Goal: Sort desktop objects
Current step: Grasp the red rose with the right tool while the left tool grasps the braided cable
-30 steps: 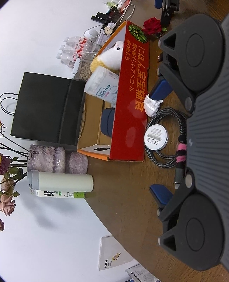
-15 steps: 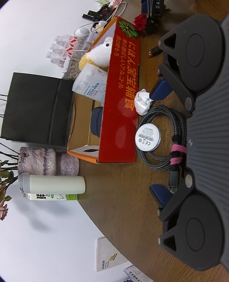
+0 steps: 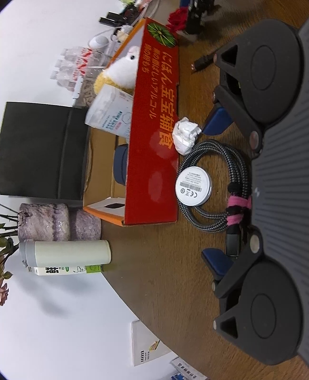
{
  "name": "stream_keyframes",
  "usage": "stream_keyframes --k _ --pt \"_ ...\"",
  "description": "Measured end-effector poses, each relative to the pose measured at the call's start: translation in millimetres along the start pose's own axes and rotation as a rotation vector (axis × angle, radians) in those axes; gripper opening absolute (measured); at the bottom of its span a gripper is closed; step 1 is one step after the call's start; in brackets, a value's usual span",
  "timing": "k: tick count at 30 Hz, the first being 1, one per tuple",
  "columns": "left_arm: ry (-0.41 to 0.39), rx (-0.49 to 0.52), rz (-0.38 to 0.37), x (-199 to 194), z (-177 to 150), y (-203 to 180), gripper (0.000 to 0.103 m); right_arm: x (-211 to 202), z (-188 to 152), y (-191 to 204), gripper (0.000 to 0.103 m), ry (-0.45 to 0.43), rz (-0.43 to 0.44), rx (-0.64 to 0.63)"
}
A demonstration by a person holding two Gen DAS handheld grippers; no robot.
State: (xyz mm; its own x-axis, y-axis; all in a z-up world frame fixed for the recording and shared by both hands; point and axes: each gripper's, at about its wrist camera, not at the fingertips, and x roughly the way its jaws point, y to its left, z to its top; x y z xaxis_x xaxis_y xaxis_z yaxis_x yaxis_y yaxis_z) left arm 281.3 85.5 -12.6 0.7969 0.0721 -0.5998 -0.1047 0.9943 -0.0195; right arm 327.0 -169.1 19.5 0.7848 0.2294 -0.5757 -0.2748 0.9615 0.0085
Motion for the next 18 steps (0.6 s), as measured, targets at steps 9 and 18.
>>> stream_keyframes --k 9,18 --pt "0.043 0.070 0.038 20.2 7.1 -10.2 0.103 -3.0 -0.7 3.7 0.056 -0.009 0.003 -0.004" --pt "0.041 0.033 -0.004 22.8 9.1 -3.2 0.091 -2.1 -1.5 3.4 0.056 -0.003 0.003 -0.001"
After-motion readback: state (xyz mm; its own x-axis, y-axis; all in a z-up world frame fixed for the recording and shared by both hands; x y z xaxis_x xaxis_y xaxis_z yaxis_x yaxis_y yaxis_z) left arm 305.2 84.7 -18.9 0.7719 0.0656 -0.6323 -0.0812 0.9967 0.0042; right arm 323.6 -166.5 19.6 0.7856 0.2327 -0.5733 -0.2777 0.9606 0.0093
